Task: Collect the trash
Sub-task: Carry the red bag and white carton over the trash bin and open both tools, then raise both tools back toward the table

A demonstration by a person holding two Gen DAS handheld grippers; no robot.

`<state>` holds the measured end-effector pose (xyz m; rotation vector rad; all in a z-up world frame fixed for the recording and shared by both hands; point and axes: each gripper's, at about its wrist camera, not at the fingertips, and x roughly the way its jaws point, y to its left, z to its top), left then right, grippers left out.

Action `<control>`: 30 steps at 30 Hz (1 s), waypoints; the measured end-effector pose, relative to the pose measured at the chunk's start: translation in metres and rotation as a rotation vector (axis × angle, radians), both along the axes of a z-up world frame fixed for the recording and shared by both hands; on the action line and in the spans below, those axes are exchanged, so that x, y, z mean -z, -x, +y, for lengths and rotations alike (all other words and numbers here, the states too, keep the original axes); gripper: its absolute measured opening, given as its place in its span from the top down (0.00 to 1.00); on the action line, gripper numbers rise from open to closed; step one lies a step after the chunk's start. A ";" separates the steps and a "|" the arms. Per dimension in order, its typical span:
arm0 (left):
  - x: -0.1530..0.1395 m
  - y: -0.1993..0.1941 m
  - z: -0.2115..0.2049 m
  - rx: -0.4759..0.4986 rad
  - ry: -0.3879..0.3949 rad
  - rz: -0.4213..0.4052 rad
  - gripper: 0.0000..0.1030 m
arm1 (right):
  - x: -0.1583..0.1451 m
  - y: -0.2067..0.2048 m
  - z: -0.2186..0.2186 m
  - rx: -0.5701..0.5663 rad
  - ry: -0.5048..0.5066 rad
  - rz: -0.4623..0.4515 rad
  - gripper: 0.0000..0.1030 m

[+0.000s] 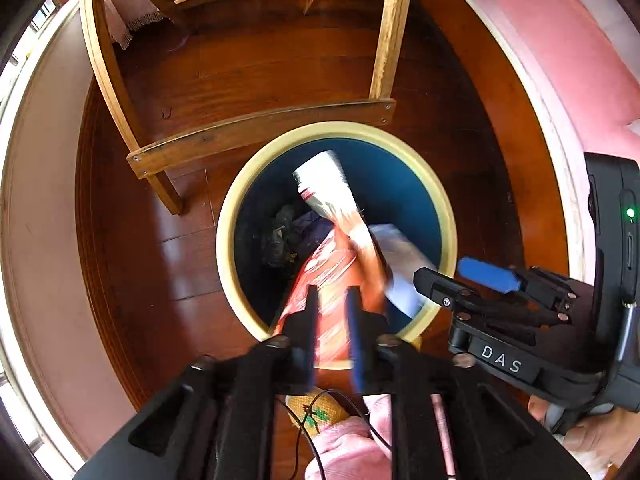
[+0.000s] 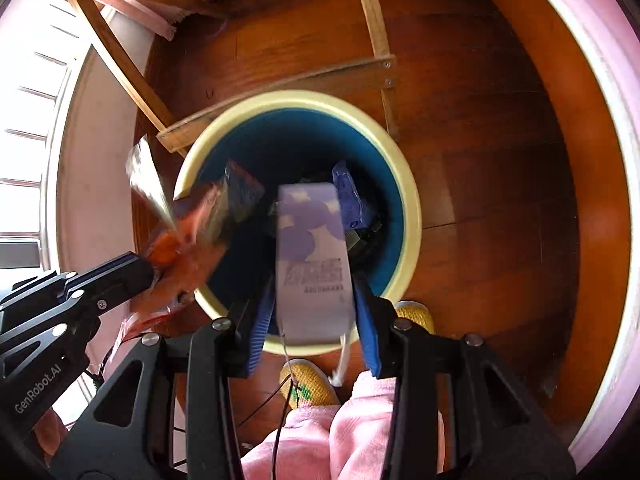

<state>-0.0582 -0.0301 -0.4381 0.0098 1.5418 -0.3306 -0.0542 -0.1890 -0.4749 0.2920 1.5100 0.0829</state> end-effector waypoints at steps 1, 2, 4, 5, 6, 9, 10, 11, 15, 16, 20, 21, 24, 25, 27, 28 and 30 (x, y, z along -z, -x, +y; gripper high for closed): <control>0.001 0.000 0.001 -0.003 -0.009 -0.002 0.50 | 0.006 -0.005 -0.002 -0.004 0.008 0.007 0.47; 0.001 0.000 0.002 -0.009 -0.015 -0.009 0.41 | 0.011 -0.006 -0.002 -0.008 0.019 0.010 0.37; -0.005 0.002 0.006 -0.020 -0.024 -0.024 0.40 | 0.013 -0.007 -0.004 0.000 0.024 0.008 0.36; -0.010 0.002 0.009 -0.025 -0.029 -0.024 0.40 | 0.015 -0.005 -0.007 0.008 0.021 0.009 0.36; -0.015 0.001 0.012 -0.033 -0.031 -0.024 0.40 | 0.013 -0.003 -0.009 0.017 0.017 0.012 0.36; -0.044 0.004 0.024 -0.063 -0.033 -0.035 0.40 | -0.002 -0.009 -0.012 0.036 0.008 0.024 0.36; -0.056 0.005 0.026 -0.075 -0.033 -0.040 0.40 | -0.008 -0.012 -0.010 0.041 0.001 0.024 0.36; -0.069 0.007 0.029 -0.088 -0.031 -0.046 0.40 | -0.016 -0.014 -0.009 0.042 -0.005 0.021 0.36; -0.126 0.015 0.039 -0.126 -0.013 -0.074 0.40 | -0.068 -0.012 -0.010 0.039 -0.021 0.009 0.36; -0.141 0.017 0.041 -0.132 -0.006 -0.081 0.40 | -0.084 -0.010 -0.009 0.037 -0.031 0.001 0.36; -0.209 0.027 0.043 -0.132 0.015 -0.116 0.40 | -0.154 -0.006 -0.009 0.020 -0.050 -0.041 0.36; -0.227 0.029 0.043 -0.131 0.021 -0.126 0.40 | -0.173 -0.006 -0.008 0.013 -0.049 -0.056 0.36; -0.281 0.035 0.045 -0.138 0.032 -0.163 0.40 | -0.228 -0.003 -0.002 -0.006 -0.057 -0.102 0.36; -0.298 0.035 0.046 -0.143 0.036 -0.174 0.40 | -0.248 -0.003 -0.002 -0.011 -0.061 -0.120 0.36; -0.332 0.036 0.048 -0.151 0.050 -0.206 0.40 | -0.286 -0.003 0.000 -0.021 -0.071 -0.156 0.36; -0.348 0.036 0.050 -0.154 0.051 -0.222 0.39 | -0.303 -0.003 0.001 -0.027 -0.074 -0.174 0.36; -0.376 0.034 0.053 -0.157 0.045 -0.249 0.39 | -0.338 -0.004 0.004 -0.043 -0.082 -0.216 0.36</control>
